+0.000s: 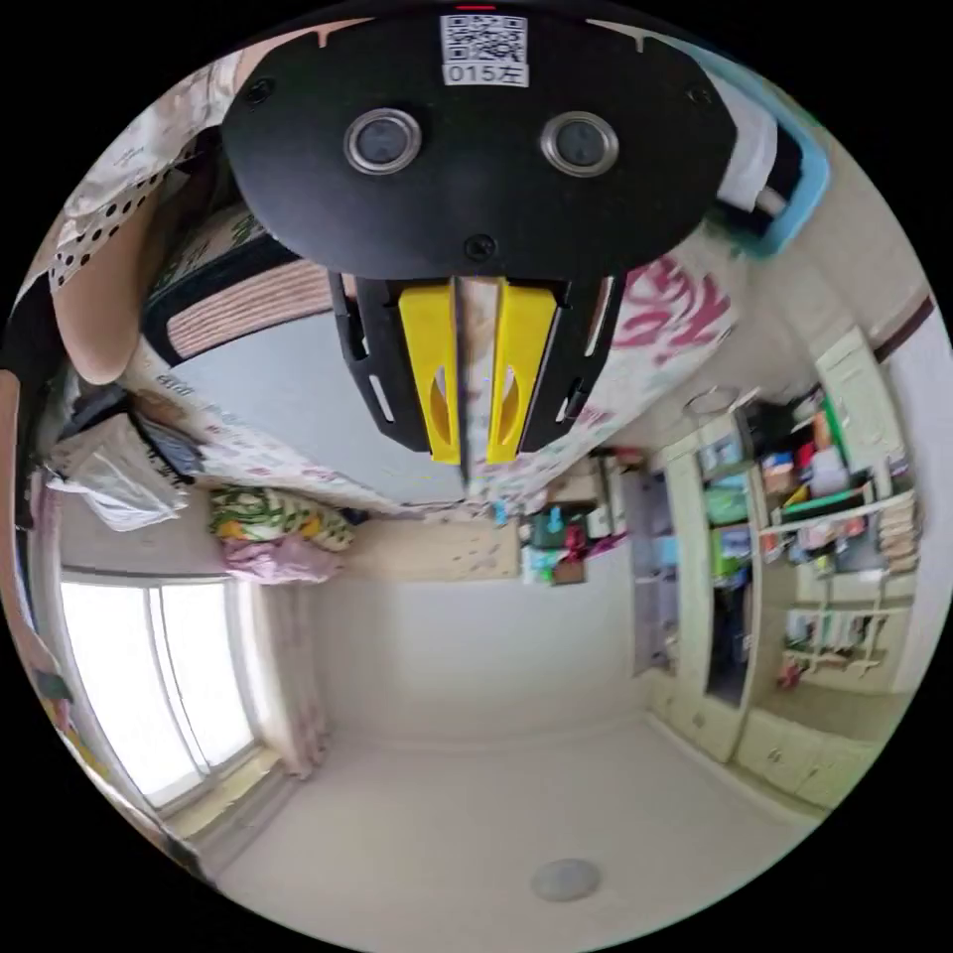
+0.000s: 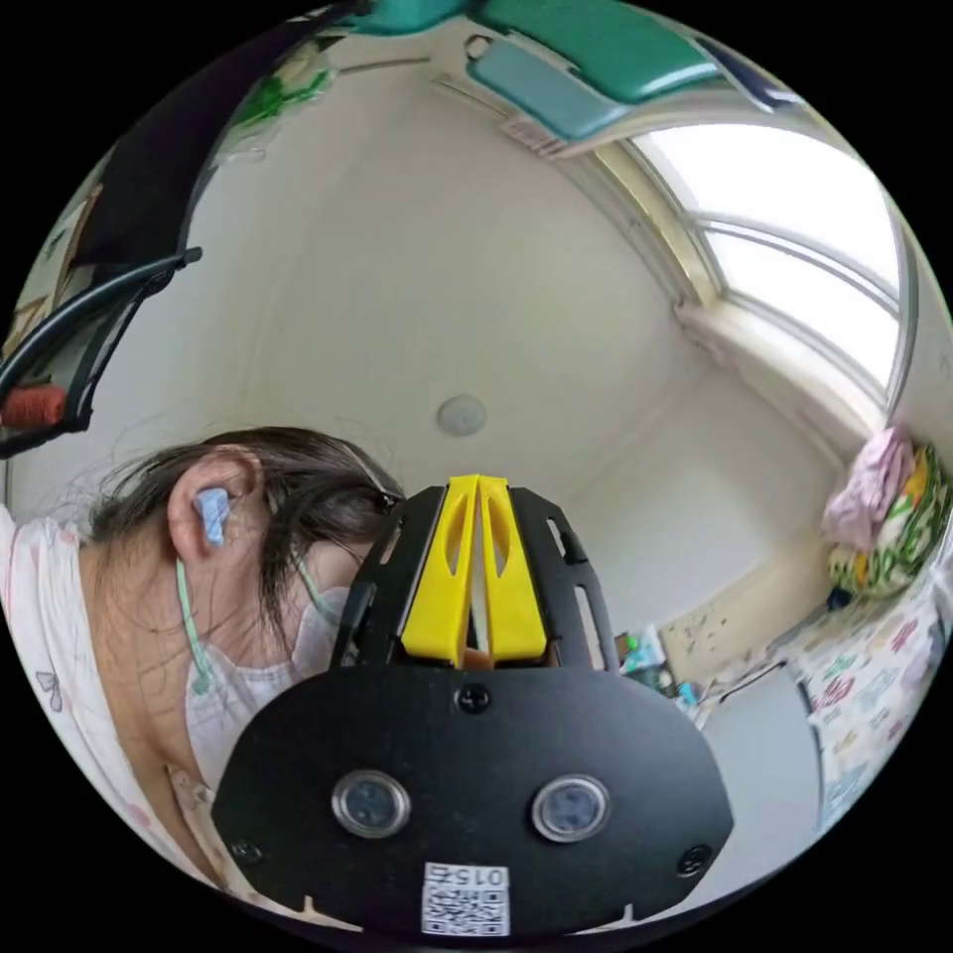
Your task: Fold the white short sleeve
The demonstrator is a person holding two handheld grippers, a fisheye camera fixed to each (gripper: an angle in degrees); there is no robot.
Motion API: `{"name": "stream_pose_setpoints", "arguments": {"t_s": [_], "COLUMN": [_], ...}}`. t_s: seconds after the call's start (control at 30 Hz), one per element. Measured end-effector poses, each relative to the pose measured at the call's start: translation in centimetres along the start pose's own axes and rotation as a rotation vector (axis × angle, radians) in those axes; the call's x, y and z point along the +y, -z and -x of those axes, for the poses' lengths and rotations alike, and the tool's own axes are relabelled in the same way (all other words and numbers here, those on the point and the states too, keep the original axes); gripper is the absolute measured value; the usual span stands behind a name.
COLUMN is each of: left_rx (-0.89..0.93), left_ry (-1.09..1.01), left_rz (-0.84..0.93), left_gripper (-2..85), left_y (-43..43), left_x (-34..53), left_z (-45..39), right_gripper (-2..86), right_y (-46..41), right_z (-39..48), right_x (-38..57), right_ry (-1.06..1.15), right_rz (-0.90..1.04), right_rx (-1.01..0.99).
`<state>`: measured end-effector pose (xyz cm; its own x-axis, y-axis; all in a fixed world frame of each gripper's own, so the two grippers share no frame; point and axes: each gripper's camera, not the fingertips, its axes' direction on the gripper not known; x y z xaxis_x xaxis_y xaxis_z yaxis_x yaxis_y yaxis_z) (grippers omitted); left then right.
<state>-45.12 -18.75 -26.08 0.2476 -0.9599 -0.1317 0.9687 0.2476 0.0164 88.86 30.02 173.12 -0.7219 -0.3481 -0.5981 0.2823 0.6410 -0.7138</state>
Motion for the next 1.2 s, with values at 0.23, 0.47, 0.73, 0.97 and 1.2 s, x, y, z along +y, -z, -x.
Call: {"name": "stream_pose_setpoints", "arguments": {"t_s": [0.23,0.47,0.73,0.97,1.2], "left_rx": [-0.294,-0.485,-0.598,-0.652,-0.607], "left_ry": [0.442,0.691,0.955,1.059,1.245], "left_rz": [0.295,0.546,0.585,0.649,0.631], "left_gripper": [9.0,11.3,13.1,16.1,14.3], "left_y": [8.9,14.4,18.2,17.5,17.5], "left_x": [11.5,21.7,28.0,29.0,31.1], "left_z": [19.9,30.0,40.1,50.4,52.7], "right_gripper": [-0.5,-0.5,-0.5,-0.5,-0.5], "right_y": [1.1,5.1,8.7,10.1,9.4], "right_z": [-0.2,-5.4,-11.7,-14.3,-15.8], "right_x": [4.9,10.4,15.9,18.1,18.9], "right_ry": [-0.297,-0.343,-0.410,-0.426,-0.398], "right_rz": [0.275,0.615,0.945,1.055,1.128], "right_rx": [-0.196,-0.092,-0.058,-0.049,-0.070]}}
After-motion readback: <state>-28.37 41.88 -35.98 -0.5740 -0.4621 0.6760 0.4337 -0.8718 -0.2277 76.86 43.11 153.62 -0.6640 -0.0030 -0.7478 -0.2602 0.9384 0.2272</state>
